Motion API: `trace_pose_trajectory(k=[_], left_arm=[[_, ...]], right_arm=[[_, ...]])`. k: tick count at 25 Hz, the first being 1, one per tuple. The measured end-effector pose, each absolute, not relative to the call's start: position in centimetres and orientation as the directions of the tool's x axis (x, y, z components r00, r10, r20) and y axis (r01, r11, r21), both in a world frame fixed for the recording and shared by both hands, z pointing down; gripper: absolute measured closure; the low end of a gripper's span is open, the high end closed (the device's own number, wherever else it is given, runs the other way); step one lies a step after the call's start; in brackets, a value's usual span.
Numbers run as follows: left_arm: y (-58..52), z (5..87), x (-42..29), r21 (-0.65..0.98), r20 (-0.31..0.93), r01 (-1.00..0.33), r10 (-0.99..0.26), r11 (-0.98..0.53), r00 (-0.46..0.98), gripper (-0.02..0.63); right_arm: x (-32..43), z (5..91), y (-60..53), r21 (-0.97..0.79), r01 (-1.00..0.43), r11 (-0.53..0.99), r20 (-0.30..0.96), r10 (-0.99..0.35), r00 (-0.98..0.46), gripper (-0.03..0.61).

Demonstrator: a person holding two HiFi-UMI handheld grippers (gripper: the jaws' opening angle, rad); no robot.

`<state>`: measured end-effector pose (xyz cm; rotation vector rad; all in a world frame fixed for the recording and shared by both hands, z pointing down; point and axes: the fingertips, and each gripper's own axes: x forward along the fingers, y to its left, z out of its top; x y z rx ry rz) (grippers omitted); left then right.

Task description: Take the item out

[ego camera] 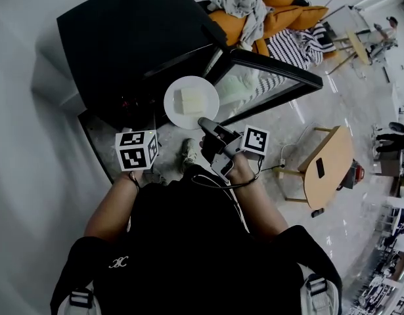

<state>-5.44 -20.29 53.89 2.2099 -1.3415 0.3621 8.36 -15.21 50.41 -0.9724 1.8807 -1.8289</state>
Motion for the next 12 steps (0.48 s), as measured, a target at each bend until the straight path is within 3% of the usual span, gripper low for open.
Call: trace_pose_trajectory(k=[12], left_arm=[[-20.3,54.0,-3.2,0.281,0.468,-0.859,-0.720,-0.427,0.512,0.604]], right_arm=[[10.2,50.2,-14.9,-0.983,-0.185,-0.012,0.138,-0.714,-0.687,0.554]])
